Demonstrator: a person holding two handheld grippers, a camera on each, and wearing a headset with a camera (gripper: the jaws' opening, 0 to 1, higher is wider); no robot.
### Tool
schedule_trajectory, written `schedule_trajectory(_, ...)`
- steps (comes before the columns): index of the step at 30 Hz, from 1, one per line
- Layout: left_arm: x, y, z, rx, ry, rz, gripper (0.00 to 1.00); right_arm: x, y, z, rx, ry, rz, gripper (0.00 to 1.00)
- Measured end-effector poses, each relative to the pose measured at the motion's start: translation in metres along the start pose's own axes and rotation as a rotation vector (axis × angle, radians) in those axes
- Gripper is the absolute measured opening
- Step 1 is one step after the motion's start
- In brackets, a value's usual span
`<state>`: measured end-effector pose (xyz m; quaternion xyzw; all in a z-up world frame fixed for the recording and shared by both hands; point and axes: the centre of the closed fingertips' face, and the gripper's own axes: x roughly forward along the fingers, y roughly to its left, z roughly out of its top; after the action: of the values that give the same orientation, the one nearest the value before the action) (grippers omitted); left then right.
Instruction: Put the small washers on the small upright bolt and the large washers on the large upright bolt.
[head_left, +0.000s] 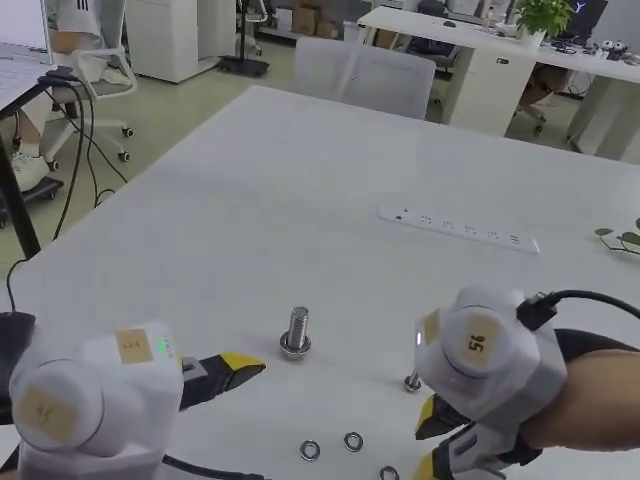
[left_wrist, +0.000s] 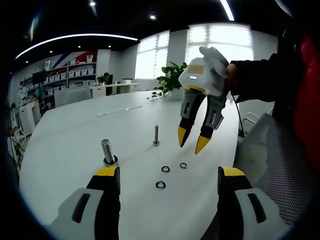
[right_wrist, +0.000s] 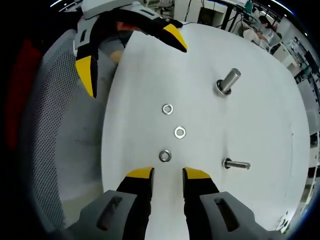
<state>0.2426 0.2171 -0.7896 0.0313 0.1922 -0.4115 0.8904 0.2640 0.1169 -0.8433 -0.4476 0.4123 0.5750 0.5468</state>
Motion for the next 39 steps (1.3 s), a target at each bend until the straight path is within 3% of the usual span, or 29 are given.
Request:
schedule_trajectory(23, -0.003, 0.000, -0.001, -0.006, -0.005, 0.009, 0.79, 0.029, 0.005, 0.005, -0.006, 0.011, 0.054, 0.24)
schedule_trajectory(39, -0.003, 0.000, -0.001, -0.011, -0.012, 0.012, 0.78, 0.036, 0.004, 0.004, -0.049, 0.031, 0.031, 0.22)
